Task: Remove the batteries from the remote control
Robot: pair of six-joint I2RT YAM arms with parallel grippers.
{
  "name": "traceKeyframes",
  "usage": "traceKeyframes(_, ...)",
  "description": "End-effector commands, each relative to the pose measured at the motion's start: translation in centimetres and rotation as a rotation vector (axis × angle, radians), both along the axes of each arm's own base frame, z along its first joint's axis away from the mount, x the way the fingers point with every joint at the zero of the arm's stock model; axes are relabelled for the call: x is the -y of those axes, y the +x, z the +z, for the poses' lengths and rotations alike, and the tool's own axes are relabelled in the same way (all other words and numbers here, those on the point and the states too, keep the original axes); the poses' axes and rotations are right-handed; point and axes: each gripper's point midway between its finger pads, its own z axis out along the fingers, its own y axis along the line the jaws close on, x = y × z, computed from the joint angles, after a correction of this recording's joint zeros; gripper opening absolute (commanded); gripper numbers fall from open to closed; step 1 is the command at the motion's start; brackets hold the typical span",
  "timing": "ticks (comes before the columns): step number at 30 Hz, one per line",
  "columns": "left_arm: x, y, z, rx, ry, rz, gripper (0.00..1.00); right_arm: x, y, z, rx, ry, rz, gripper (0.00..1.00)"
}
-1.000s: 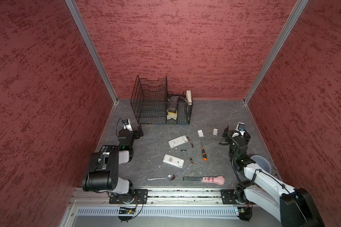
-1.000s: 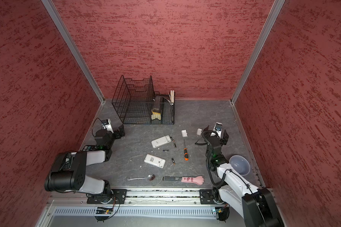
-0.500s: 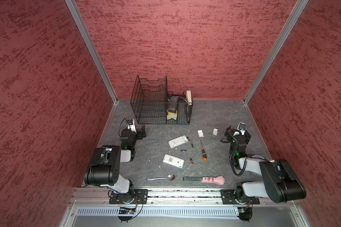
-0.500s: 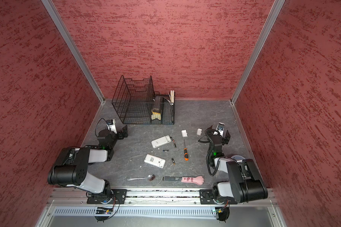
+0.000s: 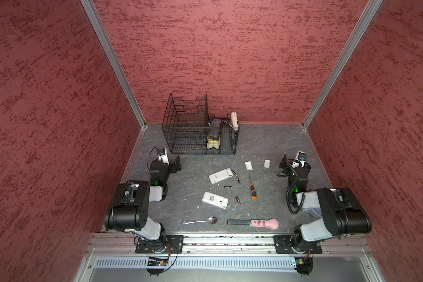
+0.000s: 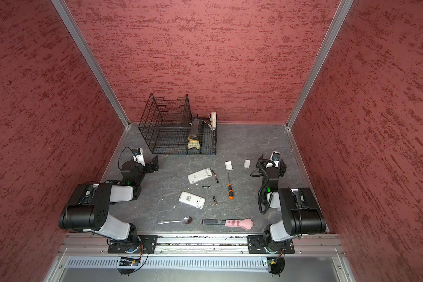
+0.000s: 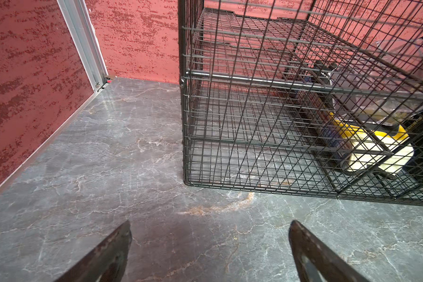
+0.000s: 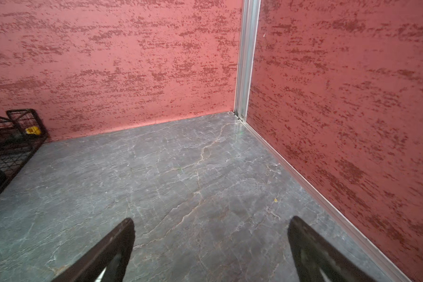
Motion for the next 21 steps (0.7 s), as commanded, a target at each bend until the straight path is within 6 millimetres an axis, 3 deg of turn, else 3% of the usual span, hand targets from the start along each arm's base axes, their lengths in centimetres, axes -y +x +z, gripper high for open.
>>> traceKeyframes(1, 0.01, 0.31, 0.62, 0.022, 0.014, -0.001, 1.00, -1.01, 0.35, -0.22, 0.007, 0.026, 0.083, 0.99)
traceKeyframes(21, 0.04, 0.31, 0.64, 0.023, 0.014, -0.002, 1.00, -0.54, 0.34, 0.12, 0.031, 0.020, 0.056, 0.99)
